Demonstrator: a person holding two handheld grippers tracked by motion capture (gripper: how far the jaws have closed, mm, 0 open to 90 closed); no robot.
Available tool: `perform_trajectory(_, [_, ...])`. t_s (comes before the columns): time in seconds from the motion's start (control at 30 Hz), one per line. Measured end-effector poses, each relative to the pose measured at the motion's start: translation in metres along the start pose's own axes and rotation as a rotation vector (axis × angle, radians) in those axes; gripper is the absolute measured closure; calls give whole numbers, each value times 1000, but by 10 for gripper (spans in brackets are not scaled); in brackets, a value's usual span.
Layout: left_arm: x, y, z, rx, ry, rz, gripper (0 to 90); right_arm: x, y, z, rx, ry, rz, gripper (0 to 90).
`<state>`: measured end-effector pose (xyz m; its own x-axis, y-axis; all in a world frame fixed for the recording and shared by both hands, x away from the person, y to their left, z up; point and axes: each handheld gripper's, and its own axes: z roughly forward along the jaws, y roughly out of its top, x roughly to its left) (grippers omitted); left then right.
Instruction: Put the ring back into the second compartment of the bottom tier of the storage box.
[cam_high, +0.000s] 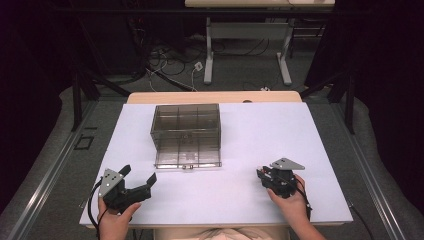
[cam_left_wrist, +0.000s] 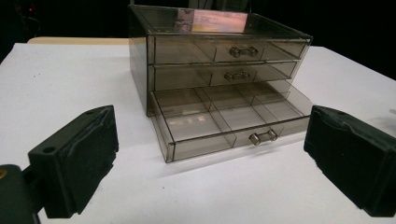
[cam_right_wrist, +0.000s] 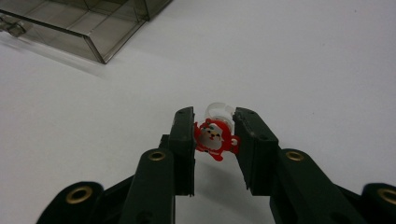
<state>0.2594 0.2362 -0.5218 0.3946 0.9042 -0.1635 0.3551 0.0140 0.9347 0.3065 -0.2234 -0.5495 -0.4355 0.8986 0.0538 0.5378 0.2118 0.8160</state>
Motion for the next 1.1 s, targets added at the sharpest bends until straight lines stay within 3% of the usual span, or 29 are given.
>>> perform_trajectory(0.17, [0, 0, 1, 2, 2, -1, 32, 5, 8, -11, -37, 19, 3, 691])
perform_trajectory(0.33, [-1, 0, 1, 5, -1, 6, 32, 8, 12, -13, -40, 36, -4, 691])
perform_trajectory(0.47, [-1, -1, 2, 6, -2, 3, 32, 10, 17, -16, -38, 73, 22, 691])
perform_trajectory(0.8, [-1, -1, 3, 11, 0, 8, 32, 17, 30, -17, -43, 107, 7, 691])
perform_trajectory(1.1, [-1, -1, 4, 10, -5, 8, 32, 30, 46, -9, -33, 129, -38, 689])
